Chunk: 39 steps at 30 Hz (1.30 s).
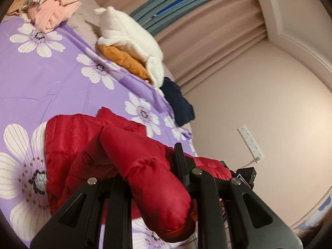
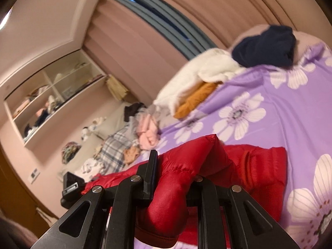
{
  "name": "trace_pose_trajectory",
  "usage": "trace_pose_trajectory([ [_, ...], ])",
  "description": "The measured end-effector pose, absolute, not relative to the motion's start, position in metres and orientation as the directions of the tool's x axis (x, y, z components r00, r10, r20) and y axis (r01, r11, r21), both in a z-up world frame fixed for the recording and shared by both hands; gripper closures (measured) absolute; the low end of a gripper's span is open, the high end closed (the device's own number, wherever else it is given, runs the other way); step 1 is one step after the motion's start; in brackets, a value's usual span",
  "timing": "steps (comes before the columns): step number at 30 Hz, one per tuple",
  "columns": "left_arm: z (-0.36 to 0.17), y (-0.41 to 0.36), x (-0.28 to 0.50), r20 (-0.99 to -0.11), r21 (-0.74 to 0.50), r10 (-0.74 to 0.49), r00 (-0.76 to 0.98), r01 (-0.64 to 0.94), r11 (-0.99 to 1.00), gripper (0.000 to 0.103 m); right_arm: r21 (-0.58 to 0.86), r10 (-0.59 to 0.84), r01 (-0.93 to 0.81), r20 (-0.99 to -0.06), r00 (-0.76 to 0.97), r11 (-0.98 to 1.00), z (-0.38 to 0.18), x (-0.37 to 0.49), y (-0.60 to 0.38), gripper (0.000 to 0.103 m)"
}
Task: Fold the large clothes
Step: 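Lay the held hem down over the collar with both tools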
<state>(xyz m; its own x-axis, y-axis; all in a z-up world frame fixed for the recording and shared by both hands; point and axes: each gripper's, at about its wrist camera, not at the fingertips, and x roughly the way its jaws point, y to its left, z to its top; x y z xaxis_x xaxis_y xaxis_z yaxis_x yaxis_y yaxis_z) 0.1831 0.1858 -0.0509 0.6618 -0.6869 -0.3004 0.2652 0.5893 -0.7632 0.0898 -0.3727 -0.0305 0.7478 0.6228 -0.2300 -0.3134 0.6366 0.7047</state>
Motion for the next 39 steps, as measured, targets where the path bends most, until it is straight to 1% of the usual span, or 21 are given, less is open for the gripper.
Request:
trace_pose_trajectory([
  [9, -0.095, 0.197, 0.249, -0.376, -0.814, -0.653, 0.657, 0.102, 0.572, 0.084, 0.720, 0.582, -0.191, -0.344, 0.737, 0.668, -0.056, 0.138, -0.370, 0.085],
  [18, -0.124, 0.199, 0.283, -0.463, -0.796, -0.601, 0.651, -0.007, 0.606, 0.084, 0.728, 0.551, -0.074, -0.443, 0.707, 0.681, -0.087, 0.173, -0.370, 0.085],
  [25, -0.139, 0.199, 0.308, -0.506, -0.779, -0.571, 0.646, -0.059, 0.624, 0.083, 0.741, 0.542, -0.012, -0.481, 0.689, 0.672, -0.101, 0.195, -0.371, 0.085],
  [30, -0.158, 0.203, 0.321, -0.531, -0.789, -0.559, 0.637, -0.132, 0.600, 0.082, 0.747, 0.537, 0.043, -0.515, 0.668, 0.664, -0.111, 0.211, -0.370, 0.085],
  [33, -0.164, 0.204, 0.326, -0.544, -0.787, -0.553, 0.631, -0.155, 0.598, 0.082, 0.760, 0.544, 0.069, -0.523, 0.657, 0.647, -0.118, 0.217, -0.370, 0.085],
  [36, -0.166, 0.206, 0.331, -0.549, -0.792, -0.558, 0.622, -0.173, 0.586, 0.081, 0.802, 0.571, 0.099, -0.499, 0.652, 0.589, -0.126, 0.220, -0.376, 0.082],
  [37, -0.166, 0.207, 0.333, -0.548, -0.795, -0.563, 0.618, -0.177, 0.580, 0.081, 0.825, 0.584, 0.108, -0.479, 0.655, 0.555, -0.129, 0.220, -0.379, 0.080],
  [39, -0.164, 0.207, 0.334, -0.548, -0.798, -0.567, 0.615, -0.182, 0.575, 0.079, 0.875, 0.615, 0.117, -0.419, 0.668, 0.469, -0.132, 0.218, -0.387, 0.072],
])
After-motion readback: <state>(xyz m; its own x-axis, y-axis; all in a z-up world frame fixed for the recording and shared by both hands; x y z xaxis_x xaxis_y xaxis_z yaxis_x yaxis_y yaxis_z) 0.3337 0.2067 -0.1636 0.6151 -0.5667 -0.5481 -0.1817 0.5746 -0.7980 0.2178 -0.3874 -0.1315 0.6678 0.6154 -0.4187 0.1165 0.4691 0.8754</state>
